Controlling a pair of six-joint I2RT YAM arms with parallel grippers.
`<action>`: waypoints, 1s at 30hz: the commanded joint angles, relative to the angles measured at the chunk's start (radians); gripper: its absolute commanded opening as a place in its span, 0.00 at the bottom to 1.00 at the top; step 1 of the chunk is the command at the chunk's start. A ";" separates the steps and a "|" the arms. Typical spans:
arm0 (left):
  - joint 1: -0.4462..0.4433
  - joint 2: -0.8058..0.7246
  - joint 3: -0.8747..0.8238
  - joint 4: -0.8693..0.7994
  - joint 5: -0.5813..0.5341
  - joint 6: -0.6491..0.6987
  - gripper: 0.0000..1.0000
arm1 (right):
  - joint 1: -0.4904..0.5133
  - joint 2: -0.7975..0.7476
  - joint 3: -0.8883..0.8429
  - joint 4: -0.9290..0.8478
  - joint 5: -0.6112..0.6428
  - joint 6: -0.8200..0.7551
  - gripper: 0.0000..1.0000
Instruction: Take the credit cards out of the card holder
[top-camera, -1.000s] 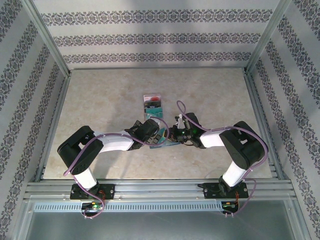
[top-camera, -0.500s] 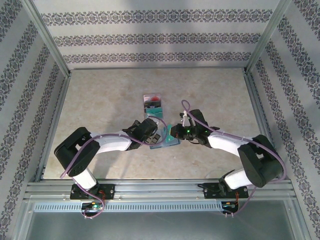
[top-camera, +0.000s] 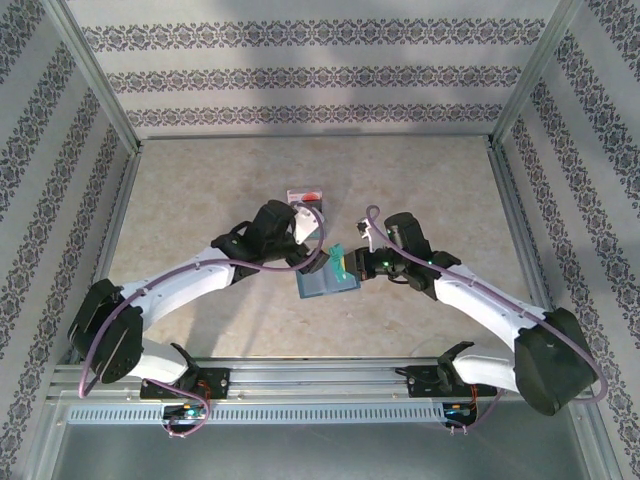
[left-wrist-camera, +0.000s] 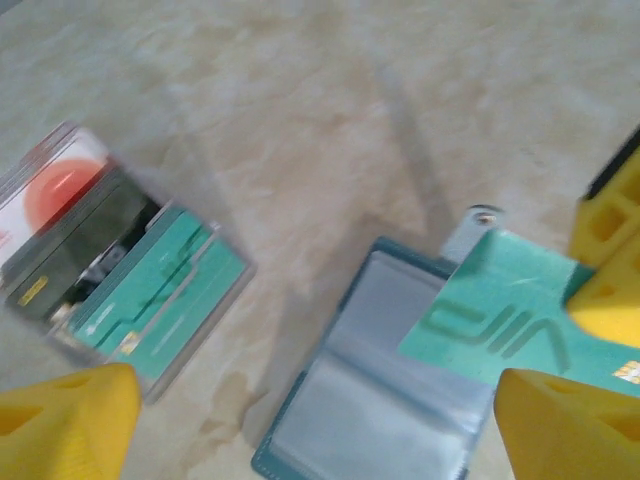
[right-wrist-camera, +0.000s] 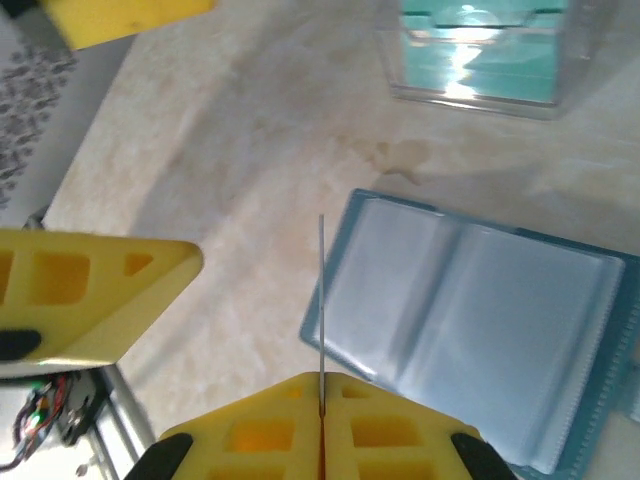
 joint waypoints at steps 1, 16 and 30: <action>0.059 -0.016 0.028 -0.097 0.318 0.046 0.84 | 0.018 -0.047 0.016 -0.013 -0.103 -0.083 0.09; 0.110 -0.022 0.027 -0.151 0.660 0.131 0.54 | 0.032 -0.107 0.014 0.059 -0.274 -0.125 0.07; 0.112 -0.024 0.034 -0.154 0.781 0.136 0.00 | 0.016 -0.106 0.031 0.096 -0.275 -0.129 0.27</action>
